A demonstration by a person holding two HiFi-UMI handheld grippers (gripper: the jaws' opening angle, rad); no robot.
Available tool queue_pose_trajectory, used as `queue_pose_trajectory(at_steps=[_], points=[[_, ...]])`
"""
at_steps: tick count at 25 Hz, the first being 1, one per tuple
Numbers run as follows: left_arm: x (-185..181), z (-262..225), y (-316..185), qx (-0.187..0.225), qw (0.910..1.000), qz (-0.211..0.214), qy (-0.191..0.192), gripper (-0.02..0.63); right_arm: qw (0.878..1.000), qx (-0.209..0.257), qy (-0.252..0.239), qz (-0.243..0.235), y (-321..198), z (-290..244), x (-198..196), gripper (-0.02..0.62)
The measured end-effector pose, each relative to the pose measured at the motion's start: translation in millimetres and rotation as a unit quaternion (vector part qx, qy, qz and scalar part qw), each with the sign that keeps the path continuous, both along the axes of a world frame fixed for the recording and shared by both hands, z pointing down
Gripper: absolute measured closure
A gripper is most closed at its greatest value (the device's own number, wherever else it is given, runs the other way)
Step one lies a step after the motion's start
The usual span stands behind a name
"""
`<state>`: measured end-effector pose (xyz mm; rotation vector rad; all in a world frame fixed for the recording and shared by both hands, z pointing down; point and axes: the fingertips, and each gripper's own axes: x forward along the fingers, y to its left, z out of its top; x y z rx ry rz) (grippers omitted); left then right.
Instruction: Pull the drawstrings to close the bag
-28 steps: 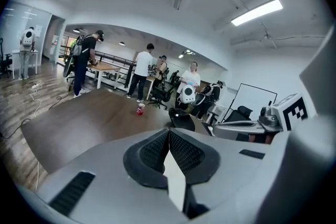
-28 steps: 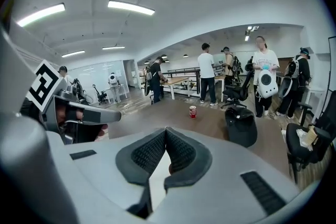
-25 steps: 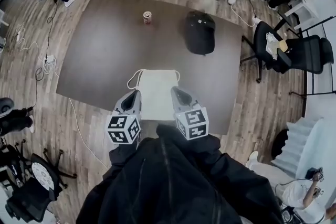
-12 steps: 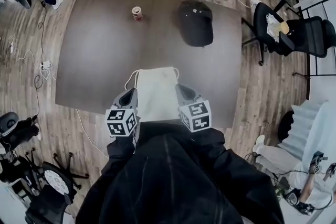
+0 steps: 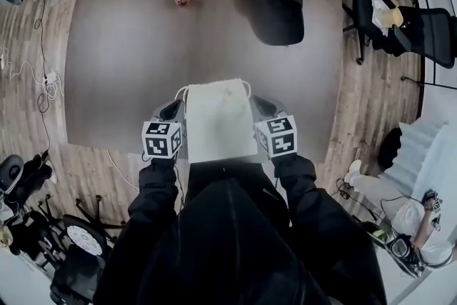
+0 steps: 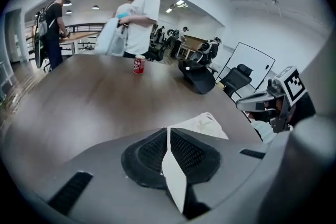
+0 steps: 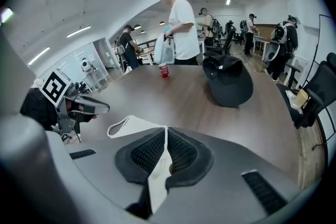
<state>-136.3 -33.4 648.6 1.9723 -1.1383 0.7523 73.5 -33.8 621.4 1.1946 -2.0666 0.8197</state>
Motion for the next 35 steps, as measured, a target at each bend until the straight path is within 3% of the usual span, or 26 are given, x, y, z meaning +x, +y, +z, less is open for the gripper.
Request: queue_pose_trajectory(at_steps=[5, 9, 13, 18, 23, 25, 32, 35], points=[[-6, 38, -12, -0.027, 0.9994, 0.021, -0.007, 0.572, 1.000, -0.029, 0.003, -0.010, -20, 34, -6, 0.550], [-7, 54, -19, -0.032, 0.9985, 0.043, -0.013, 0.569, 0.999, -0.046, 0.006, -0.017, -31, 54, -12, 0.488], [-4, 71, -22, -0.044, 0.9951, 0.086, -0.017, 0.476, 0.997, -0.071, 0.000, -0.012, -35, 71, -8, 0.390], [-8, 88, -27, -0.051, 0.9906, 0.120, -0.040, 0.466, 0.993, -0.112, -0.015, -0.017, -30, 89, -7, 0.341], [-4, 99, -22, -0.061, 0.9805, 0.175, -0.065, 0.466, 0.988, -0.151, -0.037, -0.015, -23, 102, -12, 0.341], [-4, 102, -22, -0.063, 0.9771, 0.190, -0.071, 0.466, 0.986, -0.158, -0.043, -0.015, -24, 103, -12, 0.370], [-11, 102, -30, -0.054, 0.9760, 0.191, -0.090, 0.469, 0.986, -0.155, -0.050, -0.026, -26, 92, -6, 0.528], [-15, 101, -32, -0.056, 0.9768, 0.184, -0.094, 0.469, 0.988, -0.148, -0.027, -0.016, -31, 91, 3, 0.543]])
